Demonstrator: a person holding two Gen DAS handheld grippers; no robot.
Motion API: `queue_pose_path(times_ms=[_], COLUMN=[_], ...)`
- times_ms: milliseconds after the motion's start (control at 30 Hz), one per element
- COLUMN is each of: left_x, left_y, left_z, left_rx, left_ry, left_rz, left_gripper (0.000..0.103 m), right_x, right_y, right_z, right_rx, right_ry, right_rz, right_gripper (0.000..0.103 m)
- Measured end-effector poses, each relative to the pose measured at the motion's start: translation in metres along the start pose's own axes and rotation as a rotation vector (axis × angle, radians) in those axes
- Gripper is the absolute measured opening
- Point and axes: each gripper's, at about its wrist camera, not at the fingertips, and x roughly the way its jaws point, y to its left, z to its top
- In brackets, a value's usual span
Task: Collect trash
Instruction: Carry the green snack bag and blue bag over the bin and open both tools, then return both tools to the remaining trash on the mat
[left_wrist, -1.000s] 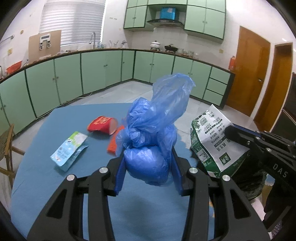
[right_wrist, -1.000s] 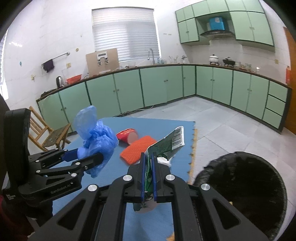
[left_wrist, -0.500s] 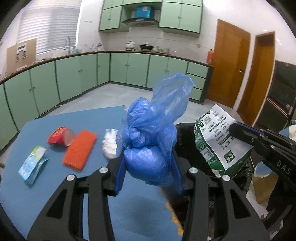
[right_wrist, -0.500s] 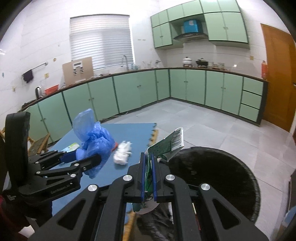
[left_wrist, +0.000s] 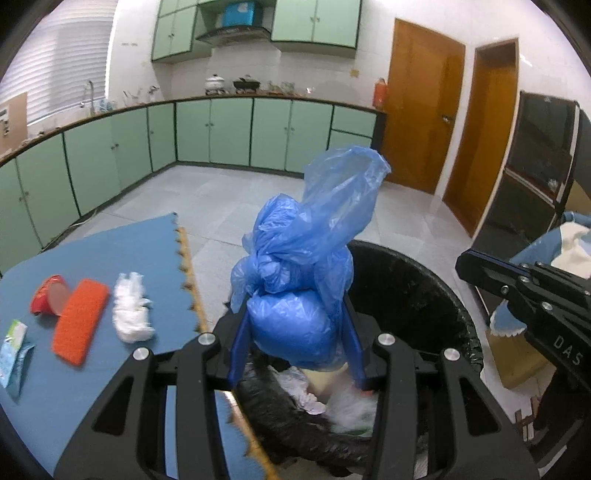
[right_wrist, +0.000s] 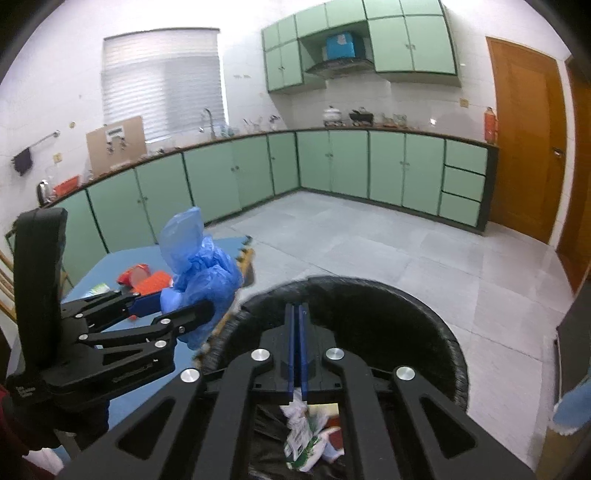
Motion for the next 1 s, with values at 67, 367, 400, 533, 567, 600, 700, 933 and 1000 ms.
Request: queue_pose_path(times_ms=[67,367,400,533,567,600,700,933,1000], left_x=[0.018,0.055,0.054,0.046,0.043,0.040,0.027,-0.013,-0.027], left_y=[-0.005,-0.014,-0.014,-0.008,-0.005,-0.003,0.010,0.060,0.080], left_z=[0.000,-0.012,-0.012,-0.010,-0.009,-0.008,-0.007,-0.014,-0.018], left_rx=[-0.002,-0.009,-0.010,-0.008,-0.010,-0.014,-0.019,-0.051,-0.066], left_ry=[0.041,0.111,0.108,0.089,0.084,0.079,0.059,0.011,-0.002], left_rz=[-0.031,-0.051,-0.050,-0.030,-0.023,-0.018,0.001,0.089,0.134], left_gripper=[0.045,0.069,0.070,0.074,0.075,0.076,0.079,0.081,0.081], right_x=[0.002,0.000,-0.001,0.001,0.001,0.002,0.002,0.013,0.020], right_y=[-0.009,-0.038,-0.038,-0.042,-0.040,-0.039,-0.036,-0.007,0.009], right_z=[-0.005,-0.021,-0.024,-0.023,-0.023,-0.023,-0.023,-0.017,-0.014], right_rx=[0.017,0.098,0.102,0.116,0.116,0.115,0.107,0.082,0.069], right_ry=[0.010,0.018,0.017,0.013,0.010,0.009,0.003,0.005,0.007], right_rz=[-0.019,-0.090,-0.093,-0.117,-0.121,-0.123,-0.124,-0.075,-0.051], right_gripper=[0.002,0.042,0.046,0.070,0.074,0.076,0.085,0.091,0.091])
